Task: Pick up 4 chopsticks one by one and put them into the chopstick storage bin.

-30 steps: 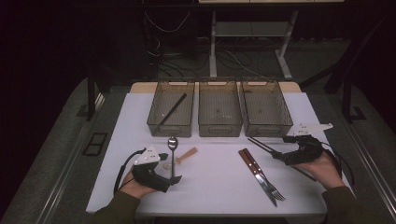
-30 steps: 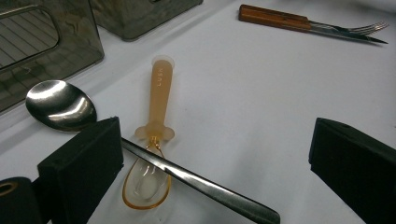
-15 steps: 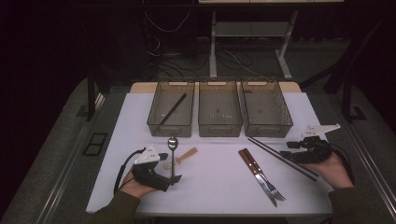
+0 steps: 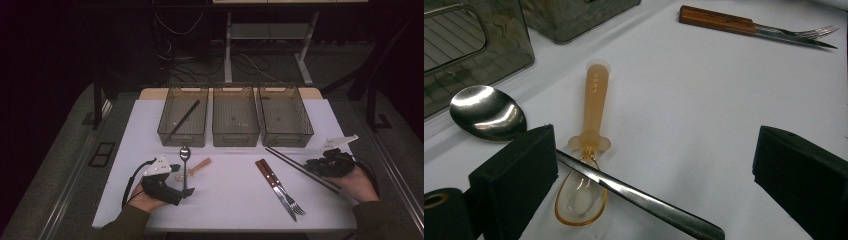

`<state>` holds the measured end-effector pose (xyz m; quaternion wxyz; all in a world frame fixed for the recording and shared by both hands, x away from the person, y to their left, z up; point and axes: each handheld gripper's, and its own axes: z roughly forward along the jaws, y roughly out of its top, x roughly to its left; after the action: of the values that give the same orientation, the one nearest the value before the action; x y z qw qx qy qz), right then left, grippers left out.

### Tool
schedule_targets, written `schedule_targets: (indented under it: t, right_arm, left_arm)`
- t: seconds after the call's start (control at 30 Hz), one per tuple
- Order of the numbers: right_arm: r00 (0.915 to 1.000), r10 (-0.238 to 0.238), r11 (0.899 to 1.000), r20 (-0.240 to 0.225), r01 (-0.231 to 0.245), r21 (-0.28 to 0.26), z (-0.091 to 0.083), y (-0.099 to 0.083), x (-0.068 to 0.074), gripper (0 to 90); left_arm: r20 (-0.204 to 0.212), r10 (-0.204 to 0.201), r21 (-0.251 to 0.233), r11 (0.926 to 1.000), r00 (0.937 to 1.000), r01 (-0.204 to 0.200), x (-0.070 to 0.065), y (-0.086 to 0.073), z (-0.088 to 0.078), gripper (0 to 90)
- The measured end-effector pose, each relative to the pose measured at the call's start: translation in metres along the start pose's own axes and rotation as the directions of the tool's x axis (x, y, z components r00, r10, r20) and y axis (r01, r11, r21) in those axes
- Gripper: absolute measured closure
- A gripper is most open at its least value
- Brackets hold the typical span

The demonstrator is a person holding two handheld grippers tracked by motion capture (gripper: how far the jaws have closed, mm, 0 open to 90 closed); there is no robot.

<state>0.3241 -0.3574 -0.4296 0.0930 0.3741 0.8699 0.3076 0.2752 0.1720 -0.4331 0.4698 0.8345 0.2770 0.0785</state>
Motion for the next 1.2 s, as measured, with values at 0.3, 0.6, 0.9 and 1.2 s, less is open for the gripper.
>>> schedule_targets:
  t: [0.3,0.6,0.9,1.2]
  right_arm:
    - [0.9999,-0.01,0.999,0.006,0.01,0.03,0.0039,-0.0044,-0.0045,78.9]
    - [0.9992,-0.041,0.998,-0.001,0.041,0.049,0.0072,-0.0055,-0.0032,83.6]
    - [0.998,-0.062,0.997,-0.011,0.062,0.036,0.0071,-0.0075,-0.0043,85.2]
    - [0.998,-0.06,0.998,-0.02,0.06,0.027,0.0035,-0.0086,-0.0053,85.4]
  left_arm:
    - [0.001,0.004,0.005,1.0,1.0,-0.004,0.0,-0.0003,0.0007,3.7]
    - [0.006,0.007,0.009,0.9999,1.0,-0.007,-0.0001,-0.0004,0.0013,3.7]
    - [0.01,0.003,0.014,0.9999,0.9999,-0.004,-0.0001,-0.0007,0.0026,3.7]
    - [0.014,0.002,0.015,0.9999,0.9999,-0.002,0.0009,-0.0008,0.0031,3.7]
